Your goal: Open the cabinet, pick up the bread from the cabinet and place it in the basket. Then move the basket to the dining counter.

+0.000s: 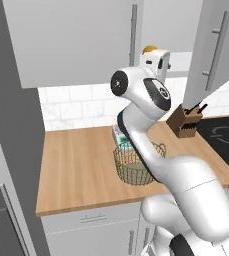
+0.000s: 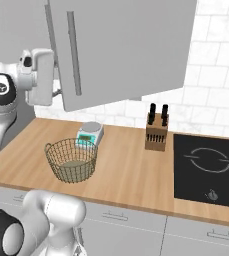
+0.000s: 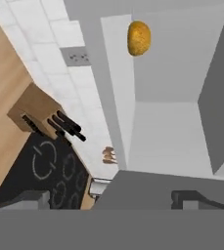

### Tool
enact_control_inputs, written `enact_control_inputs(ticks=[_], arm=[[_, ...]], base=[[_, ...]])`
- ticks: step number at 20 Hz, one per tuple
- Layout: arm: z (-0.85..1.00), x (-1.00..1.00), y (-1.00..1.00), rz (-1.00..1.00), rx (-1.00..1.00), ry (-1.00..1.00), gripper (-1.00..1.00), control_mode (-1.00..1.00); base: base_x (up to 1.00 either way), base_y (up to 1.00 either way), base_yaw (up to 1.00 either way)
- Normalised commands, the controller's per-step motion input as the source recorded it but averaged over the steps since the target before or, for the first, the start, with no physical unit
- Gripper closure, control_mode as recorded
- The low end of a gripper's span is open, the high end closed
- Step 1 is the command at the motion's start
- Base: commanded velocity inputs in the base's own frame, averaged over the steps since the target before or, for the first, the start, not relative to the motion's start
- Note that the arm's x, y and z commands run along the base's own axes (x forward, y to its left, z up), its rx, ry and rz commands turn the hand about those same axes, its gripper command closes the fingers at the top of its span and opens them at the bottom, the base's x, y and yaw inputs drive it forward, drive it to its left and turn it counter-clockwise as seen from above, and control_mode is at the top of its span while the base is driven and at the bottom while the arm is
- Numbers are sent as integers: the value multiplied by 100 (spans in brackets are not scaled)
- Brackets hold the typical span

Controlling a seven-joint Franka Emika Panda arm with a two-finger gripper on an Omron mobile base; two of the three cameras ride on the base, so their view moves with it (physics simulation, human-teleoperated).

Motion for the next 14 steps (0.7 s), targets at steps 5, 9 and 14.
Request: enact_control_inputs(ticks=[5,9,14], arm=[[-2,25,-77,-8,0,12,-100,-100],[7,-53,-93,-3,1,-9,-100,-100],[19,-96,-90,-9,4,-25,-100,-100]], base=[[0,0,0],[0,0,0],[0,0,0]])
